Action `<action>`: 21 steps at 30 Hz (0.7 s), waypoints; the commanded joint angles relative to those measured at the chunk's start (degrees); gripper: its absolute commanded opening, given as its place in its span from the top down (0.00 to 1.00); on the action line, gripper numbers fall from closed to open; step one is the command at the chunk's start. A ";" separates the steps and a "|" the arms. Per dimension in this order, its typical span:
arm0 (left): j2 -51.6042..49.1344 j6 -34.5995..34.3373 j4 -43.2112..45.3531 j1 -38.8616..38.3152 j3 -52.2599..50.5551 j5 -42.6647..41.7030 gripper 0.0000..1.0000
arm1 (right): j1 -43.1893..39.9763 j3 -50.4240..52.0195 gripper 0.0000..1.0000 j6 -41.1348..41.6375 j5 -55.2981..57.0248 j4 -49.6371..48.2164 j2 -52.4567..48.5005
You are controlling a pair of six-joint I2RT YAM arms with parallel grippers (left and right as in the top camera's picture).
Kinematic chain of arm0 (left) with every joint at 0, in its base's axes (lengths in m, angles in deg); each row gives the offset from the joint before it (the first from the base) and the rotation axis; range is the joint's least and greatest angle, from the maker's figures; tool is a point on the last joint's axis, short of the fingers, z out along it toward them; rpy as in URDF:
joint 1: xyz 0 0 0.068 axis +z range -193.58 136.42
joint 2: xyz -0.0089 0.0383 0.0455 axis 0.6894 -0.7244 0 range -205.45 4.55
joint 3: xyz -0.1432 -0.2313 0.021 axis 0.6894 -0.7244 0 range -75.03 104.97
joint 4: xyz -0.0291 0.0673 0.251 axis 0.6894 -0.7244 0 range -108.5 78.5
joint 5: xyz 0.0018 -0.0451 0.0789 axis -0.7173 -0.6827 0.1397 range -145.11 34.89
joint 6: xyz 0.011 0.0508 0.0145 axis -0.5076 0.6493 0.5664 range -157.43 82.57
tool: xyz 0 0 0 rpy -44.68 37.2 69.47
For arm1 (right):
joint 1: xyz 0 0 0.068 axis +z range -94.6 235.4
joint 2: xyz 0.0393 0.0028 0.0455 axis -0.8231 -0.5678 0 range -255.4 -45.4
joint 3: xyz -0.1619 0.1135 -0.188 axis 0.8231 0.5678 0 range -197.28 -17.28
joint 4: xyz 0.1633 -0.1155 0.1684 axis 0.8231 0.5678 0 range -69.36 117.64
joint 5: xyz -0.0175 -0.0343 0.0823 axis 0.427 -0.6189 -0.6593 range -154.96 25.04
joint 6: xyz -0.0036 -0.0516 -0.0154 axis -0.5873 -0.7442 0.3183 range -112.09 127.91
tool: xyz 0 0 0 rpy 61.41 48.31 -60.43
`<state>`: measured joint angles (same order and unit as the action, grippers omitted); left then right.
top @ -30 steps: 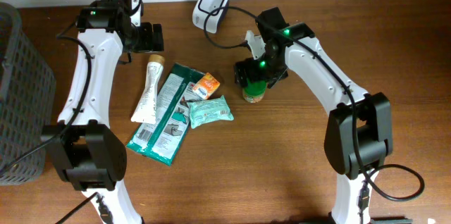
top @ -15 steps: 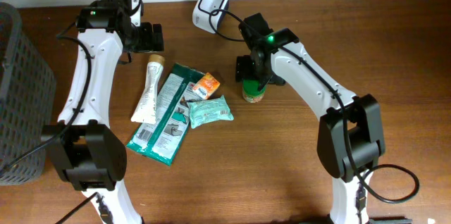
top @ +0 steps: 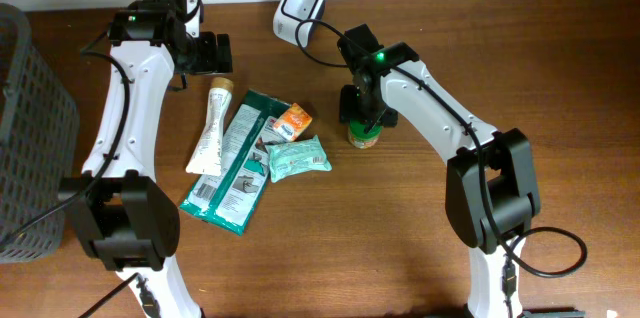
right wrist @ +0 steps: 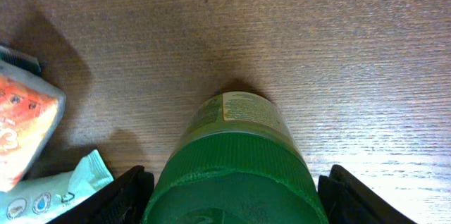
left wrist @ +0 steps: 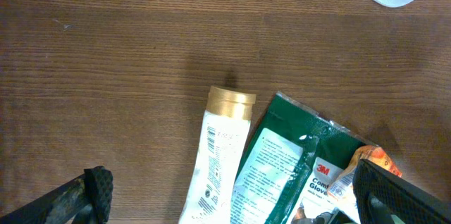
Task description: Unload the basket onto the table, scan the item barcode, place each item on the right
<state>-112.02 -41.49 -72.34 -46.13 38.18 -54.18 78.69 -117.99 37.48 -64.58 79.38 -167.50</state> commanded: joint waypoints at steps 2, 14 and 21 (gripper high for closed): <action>1.64 0.72 0.07 0.22 1.07 0.39 0.01 | -0.52 -4.17 0.41 -10.19 -1.99 2.19 -0.28; 1.64 0.70 0.07 0.22 1.07 0.39 0.01 | -0.52 -8.70 0.45 -62.62 -3.04 4.39 -0.20; 1.62 0.72 0.07 0.22 1.07 0.39 0.01 | -0.55 -8.68 0.45 -62.53 -7.72 4.52 -0.20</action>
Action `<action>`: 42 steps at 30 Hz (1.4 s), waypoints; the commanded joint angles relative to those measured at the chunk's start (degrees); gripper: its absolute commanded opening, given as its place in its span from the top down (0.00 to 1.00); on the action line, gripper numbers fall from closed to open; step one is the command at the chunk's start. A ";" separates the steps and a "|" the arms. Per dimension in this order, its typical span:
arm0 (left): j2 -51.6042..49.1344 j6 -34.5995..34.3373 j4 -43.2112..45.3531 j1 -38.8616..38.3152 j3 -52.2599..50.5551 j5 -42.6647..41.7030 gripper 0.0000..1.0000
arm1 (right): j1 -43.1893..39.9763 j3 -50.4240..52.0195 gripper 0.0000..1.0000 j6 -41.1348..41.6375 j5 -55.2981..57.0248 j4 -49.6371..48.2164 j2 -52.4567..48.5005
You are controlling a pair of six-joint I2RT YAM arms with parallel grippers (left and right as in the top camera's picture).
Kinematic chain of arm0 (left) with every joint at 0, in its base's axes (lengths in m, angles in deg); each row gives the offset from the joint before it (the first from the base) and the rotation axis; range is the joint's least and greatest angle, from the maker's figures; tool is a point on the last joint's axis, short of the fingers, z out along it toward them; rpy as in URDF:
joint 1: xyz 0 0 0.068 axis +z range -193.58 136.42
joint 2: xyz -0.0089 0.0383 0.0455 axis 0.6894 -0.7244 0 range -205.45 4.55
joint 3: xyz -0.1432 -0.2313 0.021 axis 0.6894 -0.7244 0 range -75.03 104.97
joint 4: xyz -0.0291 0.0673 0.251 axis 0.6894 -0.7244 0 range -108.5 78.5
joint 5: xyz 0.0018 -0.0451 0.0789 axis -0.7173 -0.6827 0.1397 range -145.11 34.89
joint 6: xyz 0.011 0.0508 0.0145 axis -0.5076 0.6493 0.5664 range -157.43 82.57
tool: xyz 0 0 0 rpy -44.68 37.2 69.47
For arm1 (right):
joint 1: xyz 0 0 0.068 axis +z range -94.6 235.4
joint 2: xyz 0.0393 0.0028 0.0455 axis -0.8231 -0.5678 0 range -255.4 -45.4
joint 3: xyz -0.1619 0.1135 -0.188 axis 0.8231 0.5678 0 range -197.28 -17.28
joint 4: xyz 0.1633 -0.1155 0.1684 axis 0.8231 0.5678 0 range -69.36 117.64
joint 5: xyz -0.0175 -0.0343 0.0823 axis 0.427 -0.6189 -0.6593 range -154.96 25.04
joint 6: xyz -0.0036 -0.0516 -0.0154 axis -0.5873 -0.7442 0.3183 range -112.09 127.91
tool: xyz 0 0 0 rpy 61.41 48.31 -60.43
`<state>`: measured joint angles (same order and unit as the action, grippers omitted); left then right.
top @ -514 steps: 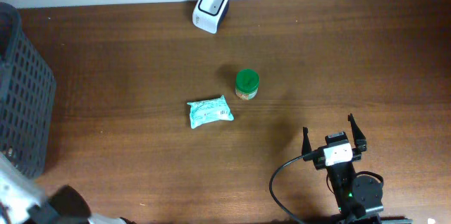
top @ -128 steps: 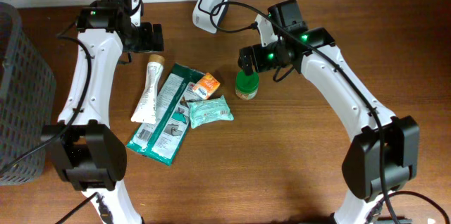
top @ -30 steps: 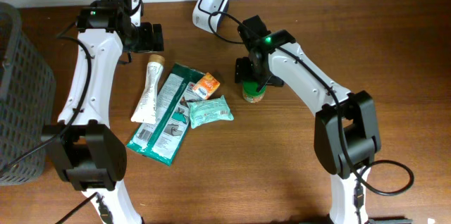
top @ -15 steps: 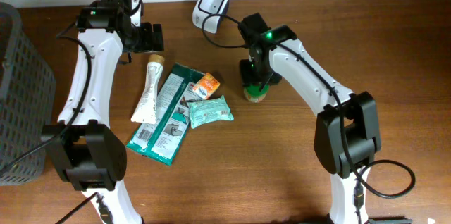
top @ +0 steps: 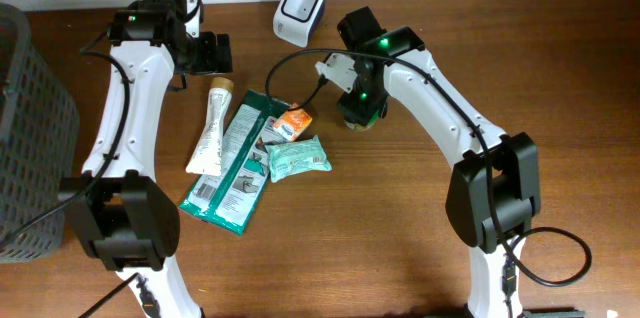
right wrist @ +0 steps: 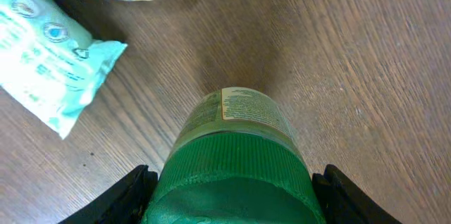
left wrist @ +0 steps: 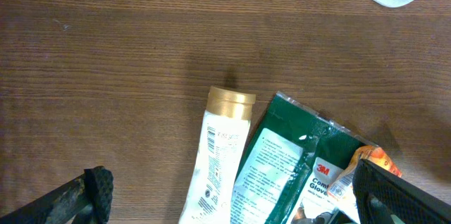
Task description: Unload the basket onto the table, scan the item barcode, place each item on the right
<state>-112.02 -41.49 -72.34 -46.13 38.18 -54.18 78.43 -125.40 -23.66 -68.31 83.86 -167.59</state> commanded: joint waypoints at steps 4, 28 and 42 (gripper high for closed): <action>1.62 0.72 0.07 0.22 1.07 0.39 0.01 | -0.28 -1.18 0.45 -0.76 -5.55 0.09 -0.11; 1.62 0.72 0.07 0.22 1.07 0.39 0.01 | -1.77 4.11 0.45 9.05 -7.93 -4.39 -0.13; 1.62 0.72 0.07 0.22 1.07 0.39 0.01 | -5.86 4.87 0.01 29.00 -8.02 -5.31 -0.11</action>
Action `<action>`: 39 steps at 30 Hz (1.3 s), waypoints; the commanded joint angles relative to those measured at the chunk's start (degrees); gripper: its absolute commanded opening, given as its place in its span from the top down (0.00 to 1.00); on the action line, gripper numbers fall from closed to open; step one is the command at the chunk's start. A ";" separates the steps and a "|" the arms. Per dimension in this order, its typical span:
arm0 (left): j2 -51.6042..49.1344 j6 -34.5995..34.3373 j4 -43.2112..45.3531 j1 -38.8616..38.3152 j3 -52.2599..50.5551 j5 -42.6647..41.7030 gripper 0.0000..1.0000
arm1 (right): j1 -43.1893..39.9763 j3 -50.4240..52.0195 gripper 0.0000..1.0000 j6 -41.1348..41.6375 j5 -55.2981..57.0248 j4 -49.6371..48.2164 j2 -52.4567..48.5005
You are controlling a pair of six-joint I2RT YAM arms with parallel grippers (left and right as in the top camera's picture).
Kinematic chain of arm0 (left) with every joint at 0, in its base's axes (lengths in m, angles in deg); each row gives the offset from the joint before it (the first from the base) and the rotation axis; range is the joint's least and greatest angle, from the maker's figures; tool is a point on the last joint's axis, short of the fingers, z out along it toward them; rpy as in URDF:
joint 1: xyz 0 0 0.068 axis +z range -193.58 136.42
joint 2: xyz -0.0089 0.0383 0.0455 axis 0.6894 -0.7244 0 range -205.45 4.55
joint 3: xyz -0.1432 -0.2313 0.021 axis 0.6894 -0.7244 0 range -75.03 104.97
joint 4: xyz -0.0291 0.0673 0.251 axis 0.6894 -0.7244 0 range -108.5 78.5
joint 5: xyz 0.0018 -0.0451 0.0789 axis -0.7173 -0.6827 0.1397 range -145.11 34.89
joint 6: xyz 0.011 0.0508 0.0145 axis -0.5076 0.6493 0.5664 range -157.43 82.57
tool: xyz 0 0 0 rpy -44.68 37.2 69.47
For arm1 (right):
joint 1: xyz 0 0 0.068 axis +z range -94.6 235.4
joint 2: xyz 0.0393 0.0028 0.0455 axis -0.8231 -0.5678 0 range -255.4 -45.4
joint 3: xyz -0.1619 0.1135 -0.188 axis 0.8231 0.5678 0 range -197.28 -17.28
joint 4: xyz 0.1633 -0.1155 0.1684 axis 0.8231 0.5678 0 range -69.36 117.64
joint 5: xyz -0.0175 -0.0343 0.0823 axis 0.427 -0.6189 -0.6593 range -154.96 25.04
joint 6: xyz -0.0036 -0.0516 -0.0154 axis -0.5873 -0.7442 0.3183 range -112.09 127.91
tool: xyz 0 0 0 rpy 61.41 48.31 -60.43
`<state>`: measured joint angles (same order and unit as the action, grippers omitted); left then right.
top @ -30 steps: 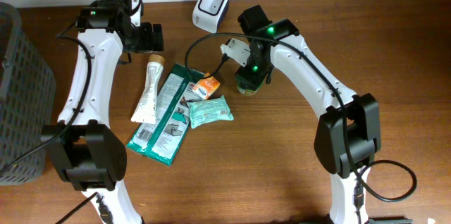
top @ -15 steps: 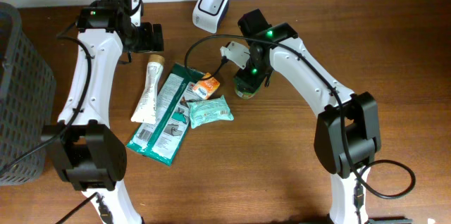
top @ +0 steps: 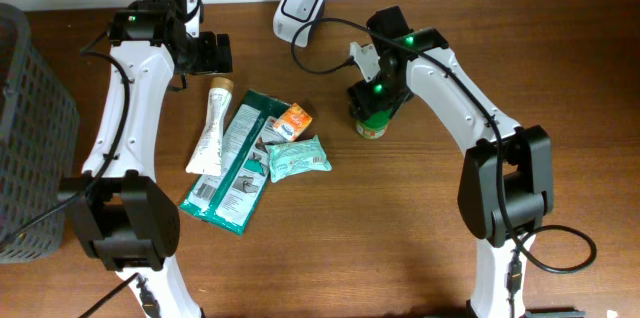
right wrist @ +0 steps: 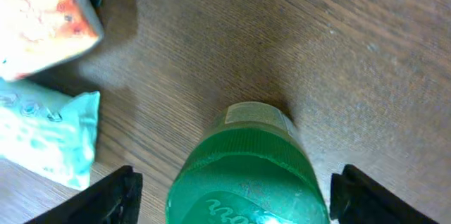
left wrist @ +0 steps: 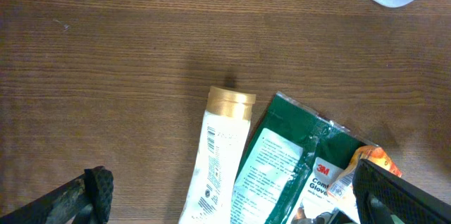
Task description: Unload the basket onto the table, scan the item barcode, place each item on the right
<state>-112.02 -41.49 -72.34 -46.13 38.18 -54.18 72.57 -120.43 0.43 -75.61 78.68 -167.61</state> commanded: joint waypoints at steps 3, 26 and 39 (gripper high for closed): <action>1.62 0.72 0.07 0.22 1.07 0.39 0.01 | 0.00 -3.58 0.02 8.63 -0.22 1.07 0.17; 1.62 0.72 0.07 0.22 1.07 0.39 0.01 | -0.63 -11.47 0.10 49.99 10.29 10.58 -0.85; 1.62 0.72 0.07 0.22 1.07 0.39 0.01 | -0.74 -11.47 0.11 49.92 10.34 10.54 -5.77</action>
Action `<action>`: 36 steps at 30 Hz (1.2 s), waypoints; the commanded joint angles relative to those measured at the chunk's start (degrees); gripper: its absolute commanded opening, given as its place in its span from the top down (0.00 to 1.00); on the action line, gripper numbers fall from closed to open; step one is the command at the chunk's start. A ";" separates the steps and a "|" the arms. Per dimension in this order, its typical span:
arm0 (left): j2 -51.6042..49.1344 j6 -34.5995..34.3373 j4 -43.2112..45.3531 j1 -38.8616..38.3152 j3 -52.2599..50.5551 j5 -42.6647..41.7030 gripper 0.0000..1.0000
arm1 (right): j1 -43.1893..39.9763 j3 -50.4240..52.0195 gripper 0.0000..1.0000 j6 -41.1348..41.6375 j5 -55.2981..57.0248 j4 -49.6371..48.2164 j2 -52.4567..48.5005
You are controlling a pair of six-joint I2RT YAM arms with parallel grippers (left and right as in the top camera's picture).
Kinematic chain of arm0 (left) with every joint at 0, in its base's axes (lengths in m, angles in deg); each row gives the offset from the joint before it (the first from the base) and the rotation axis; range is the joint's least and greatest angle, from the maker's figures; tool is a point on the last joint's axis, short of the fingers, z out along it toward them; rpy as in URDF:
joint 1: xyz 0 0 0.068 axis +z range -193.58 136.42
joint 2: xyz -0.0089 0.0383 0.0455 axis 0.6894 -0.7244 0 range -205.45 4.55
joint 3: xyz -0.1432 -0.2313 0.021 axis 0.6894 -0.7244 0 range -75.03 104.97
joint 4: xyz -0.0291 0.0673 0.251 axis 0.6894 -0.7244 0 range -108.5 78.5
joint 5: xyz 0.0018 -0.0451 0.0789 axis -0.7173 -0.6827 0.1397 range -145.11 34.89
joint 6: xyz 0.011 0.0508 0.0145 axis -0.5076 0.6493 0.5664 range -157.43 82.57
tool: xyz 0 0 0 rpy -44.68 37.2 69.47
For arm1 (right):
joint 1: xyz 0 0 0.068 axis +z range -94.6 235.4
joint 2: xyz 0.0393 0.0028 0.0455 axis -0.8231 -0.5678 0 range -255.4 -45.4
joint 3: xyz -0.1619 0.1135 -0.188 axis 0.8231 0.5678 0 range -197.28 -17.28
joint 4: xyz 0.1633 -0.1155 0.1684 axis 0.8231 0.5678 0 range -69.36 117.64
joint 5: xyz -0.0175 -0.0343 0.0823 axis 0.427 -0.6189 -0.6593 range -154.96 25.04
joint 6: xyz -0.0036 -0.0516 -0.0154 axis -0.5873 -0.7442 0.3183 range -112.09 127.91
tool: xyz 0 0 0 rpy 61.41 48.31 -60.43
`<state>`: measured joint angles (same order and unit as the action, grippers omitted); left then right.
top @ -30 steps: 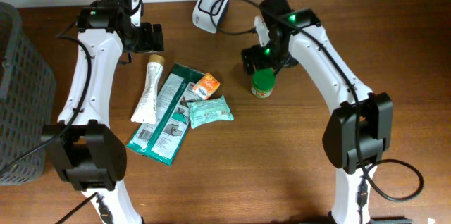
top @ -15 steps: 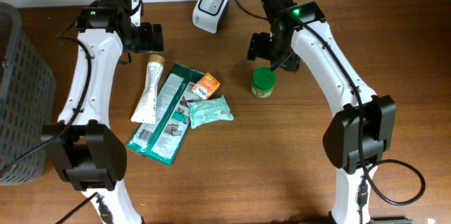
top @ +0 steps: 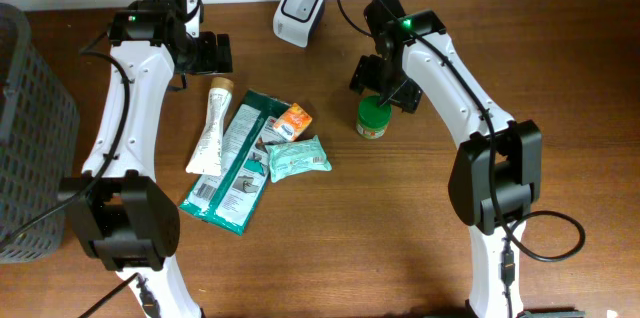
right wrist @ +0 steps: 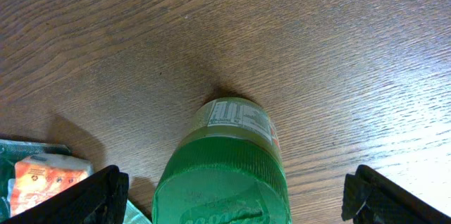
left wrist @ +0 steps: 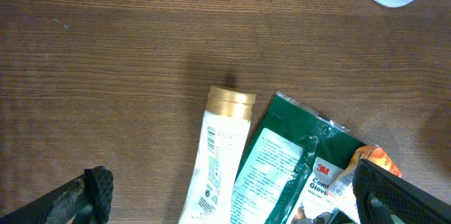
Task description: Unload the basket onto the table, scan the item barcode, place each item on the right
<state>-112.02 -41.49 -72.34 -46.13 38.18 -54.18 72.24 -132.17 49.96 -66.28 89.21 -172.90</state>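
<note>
A jar with a green lid stands upright on the table, right of the pile of items. In the right wrist view the jar sits between the wide-apart fingers, untouched, its white label panel facing away from the camera. My right gripper hangs open just above and behind it; the right gripper holds nothing. The white scanner stands at the back edge. My left gripper is open over bare wood behind the pile; the left gripper is empty too.
A white tube with a gold cap, a green glove pack, an orange packet and a teal wipes pack lie left of the jar. A dark mesh basket stands at the far left.
My right gripper has turned at the wrist, shifted toward the table's back and stands wider open over the jar. The jar stays upright in place. The left arm has not moved.
My right gripper was shut on the jar's green lid, then had turned with it and carried it slightly toward the scanner. By the following moment it had let go, the jar standing a little to the right. Now the gripper sits open above it.
</note>
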 commanded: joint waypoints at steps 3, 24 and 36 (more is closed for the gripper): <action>1.62 0.70 0.07 0.22 1.07 0.39 0.01 | -0.31 0.26 0.12 0.24 0.81 0.24 -0.48; 1.64 0.72 0.07 0.22 1.07 0.39 0.01 | 1.64 6.25 0.30 -1.60 -4.09 -2.69 -0.48; 1.62 0.72 0.07 0.22 1.07 0.39 0.01 | 0.72 -1.07 0.65 -16.13 -11.34 -0.07 -0.07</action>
<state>-112.02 -41.49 -72.34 -46.13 38.18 -54.18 73.27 -128.06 39.84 -74.04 88.56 -173.14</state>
